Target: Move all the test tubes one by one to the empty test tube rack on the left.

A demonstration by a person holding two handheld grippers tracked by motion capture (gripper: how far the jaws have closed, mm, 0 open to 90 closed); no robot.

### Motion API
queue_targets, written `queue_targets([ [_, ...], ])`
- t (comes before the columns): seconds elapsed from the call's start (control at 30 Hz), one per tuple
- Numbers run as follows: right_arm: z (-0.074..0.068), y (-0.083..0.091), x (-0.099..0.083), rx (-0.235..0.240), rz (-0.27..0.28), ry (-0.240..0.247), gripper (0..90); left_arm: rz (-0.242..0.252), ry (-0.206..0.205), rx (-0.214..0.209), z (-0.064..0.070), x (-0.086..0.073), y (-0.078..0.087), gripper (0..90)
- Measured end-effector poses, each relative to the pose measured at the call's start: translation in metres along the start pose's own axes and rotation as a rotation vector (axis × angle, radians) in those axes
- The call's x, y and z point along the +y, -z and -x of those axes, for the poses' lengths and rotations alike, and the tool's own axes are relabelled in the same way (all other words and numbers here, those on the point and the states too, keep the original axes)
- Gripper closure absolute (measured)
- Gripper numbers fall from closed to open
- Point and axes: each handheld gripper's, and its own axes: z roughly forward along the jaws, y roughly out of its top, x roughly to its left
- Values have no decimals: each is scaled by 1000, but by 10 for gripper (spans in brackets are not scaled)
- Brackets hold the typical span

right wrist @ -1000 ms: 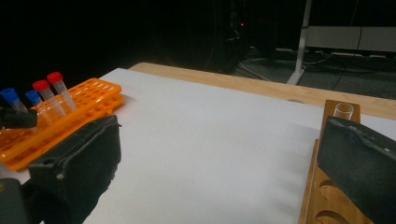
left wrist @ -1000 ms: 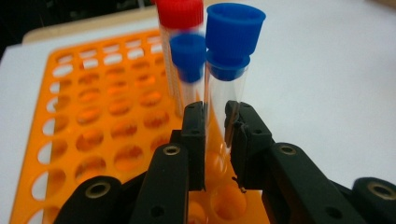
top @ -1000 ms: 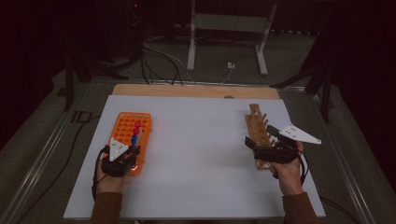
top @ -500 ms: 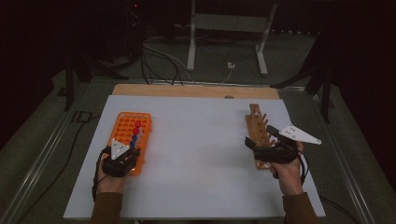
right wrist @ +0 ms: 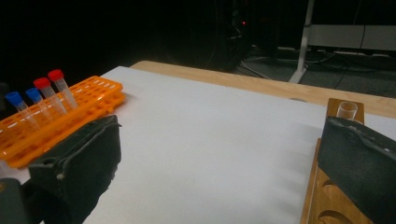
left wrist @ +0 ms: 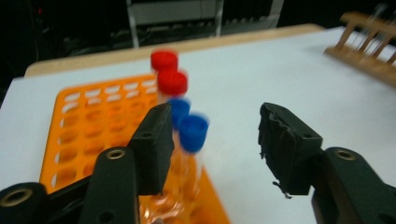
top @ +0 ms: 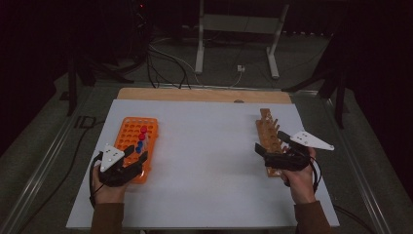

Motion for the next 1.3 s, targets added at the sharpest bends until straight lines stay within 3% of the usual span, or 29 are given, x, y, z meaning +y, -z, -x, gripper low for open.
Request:
queue_targets([
  [0.2,2,-2,-1,-9,-10,-4,1,46,18,-78,13,13,-5,316],
  [0.33,3,-1,3,-24,-9,3,1,57,18,-145,25,18,-13,288],
  [0.53,13,0,15,-49,7,13,2,49,34,-204,43,13,-23,167],
  [0.77,43,-11,25,-118,-4,-27,65,35,63,-224,50,9,-27,24],
  [1.0,72,-33,23,-189,-52,-76,138,31,43,-222,52,6,-26,5],
  [1.07,77,-40,20,-210,-67,-72,188,23,40,-224,53,5,-27,5],
  [1.2,86,-57,15,-250,-115,-75,376,7,34,-228,54,3,-29,5],
  [1.3,92,-68,11,-263,-157,-47,514,-3,39,-226,54,1,-31,5],
])
